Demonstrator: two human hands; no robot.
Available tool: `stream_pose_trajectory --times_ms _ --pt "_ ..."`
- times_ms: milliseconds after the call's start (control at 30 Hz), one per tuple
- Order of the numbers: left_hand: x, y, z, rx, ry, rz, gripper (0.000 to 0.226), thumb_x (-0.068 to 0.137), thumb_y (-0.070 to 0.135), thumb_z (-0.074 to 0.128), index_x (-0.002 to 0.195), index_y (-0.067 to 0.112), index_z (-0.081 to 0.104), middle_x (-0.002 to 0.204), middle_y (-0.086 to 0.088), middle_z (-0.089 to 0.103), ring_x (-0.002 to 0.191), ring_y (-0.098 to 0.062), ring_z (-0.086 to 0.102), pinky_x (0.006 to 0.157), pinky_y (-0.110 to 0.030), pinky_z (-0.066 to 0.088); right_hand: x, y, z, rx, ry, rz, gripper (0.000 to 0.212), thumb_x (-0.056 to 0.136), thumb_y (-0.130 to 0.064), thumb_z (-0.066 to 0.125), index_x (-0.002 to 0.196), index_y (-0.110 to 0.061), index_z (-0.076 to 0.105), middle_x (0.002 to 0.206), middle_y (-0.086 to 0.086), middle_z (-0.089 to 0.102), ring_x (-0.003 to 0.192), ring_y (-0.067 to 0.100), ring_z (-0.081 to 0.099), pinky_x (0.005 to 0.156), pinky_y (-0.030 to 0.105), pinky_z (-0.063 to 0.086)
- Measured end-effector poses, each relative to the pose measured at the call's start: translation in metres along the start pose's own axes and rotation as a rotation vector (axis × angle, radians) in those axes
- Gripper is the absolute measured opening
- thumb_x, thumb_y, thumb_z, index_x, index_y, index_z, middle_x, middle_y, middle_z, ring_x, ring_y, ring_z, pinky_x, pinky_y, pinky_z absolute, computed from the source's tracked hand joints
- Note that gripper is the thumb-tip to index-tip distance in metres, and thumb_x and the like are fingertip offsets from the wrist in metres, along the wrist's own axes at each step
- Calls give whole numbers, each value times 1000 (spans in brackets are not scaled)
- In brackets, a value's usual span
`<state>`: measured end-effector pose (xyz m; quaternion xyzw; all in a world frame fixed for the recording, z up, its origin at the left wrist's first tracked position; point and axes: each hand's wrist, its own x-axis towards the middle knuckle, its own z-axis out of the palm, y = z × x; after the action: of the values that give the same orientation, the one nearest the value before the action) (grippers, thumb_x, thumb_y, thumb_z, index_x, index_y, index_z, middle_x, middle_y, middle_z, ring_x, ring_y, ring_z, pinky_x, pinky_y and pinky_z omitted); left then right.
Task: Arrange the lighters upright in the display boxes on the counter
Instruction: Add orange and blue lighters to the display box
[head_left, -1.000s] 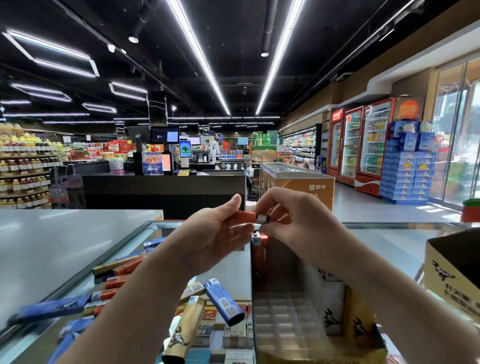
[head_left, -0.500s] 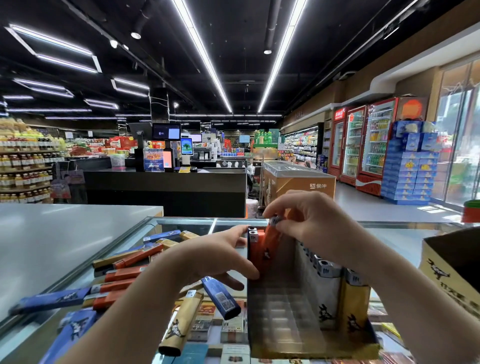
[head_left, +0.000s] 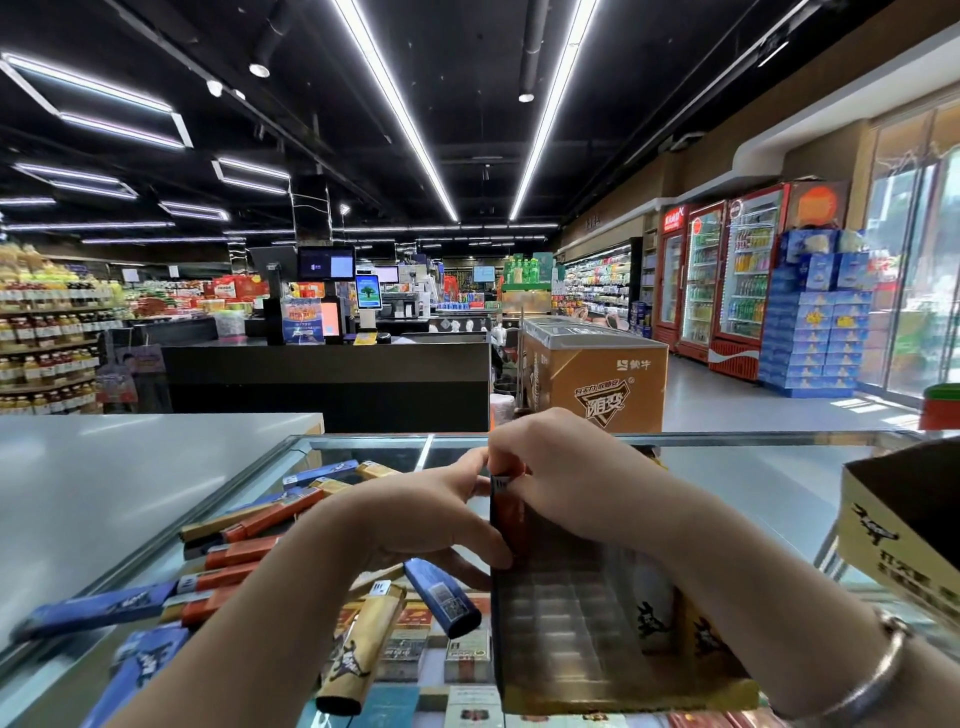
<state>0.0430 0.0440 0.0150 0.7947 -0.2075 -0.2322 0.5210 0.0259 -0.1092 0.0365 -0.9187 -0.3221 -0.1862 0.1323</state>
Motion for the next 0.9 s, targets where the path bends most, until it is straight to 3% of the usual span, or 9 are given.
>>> stream_pose_trajectory --times_ms 133,233,333,433,567,667,767,900 --pt "0 1 1 3 17 3 81 78 -12 61 134 35 26 127 4 44 102 -25 64 81 -39 56 0 3 -3 -58 -20 -1 27 88 -5 51 105 -19 67 105 -2 47 93 19 51 82 39 49" --pt "0 1 1 7 23 -8 81 79 -11 61 137 32 25 128 1 44 102 -25 64 82 -40 56 -6 11 -5 -61 -53 -7 30 91 -21 54 117 -32 63 101 -7 47 95 12 46 84 33 44" --pt "1 1 0 19 50 1 78 77 -10 63 137 28 31 131 -2 47 102 -24 64 82 -39 56 -15 27 -13 33 -19 46 26 90 -31 56 114 -32 65 95 -11 56 90 7 51 80 27 44" --pt "0 0 -2 45 91 -1 81 77 -9 65 140 27 29 127 -3 49 98 -20 65 75 -32 56 -22 52 -19 210 132 235 18 88 -24 60 105 -23 68 90 -12 61 82 -2 53 69 12 39" --pt "2 -1 -3 63 122 -7 83 78 -8 64 142 26 24 125 -3 50 98 -20 64 69 -27 54 -35 70 -12 656 172 573 8 87 -14 61 89 -17 68 80 -1 66 71 11 63 56 20 44" --pt "1 0 1 56 136 -26 84 78 -6 64 144 26 23 130 -6 46 107 -24 59 73 -29 55 -38 68 -5 1070 216 718 10 86 -3 58 89 -8 66 66 4 67 47 9 64 41 16 45" --pt "-2 1 3 139 217 14 78 83 6 64 145 24 21 135 -1 45 105 -16 59 75 -28 55 -36 68 -2 1145 267 742 13 84 1 56 83 -8 66 64 5 65 44 9 62 39 14 44" --pt "-11 7 1 288 498 121 60 89 17 58 142 19 29 137 -1 44 98 -6 55 70 -17 48 -31 69 -1 1127 273 742 15 83 2 54 82 -8 66 71 8 64 46 9 61 41 15 46"
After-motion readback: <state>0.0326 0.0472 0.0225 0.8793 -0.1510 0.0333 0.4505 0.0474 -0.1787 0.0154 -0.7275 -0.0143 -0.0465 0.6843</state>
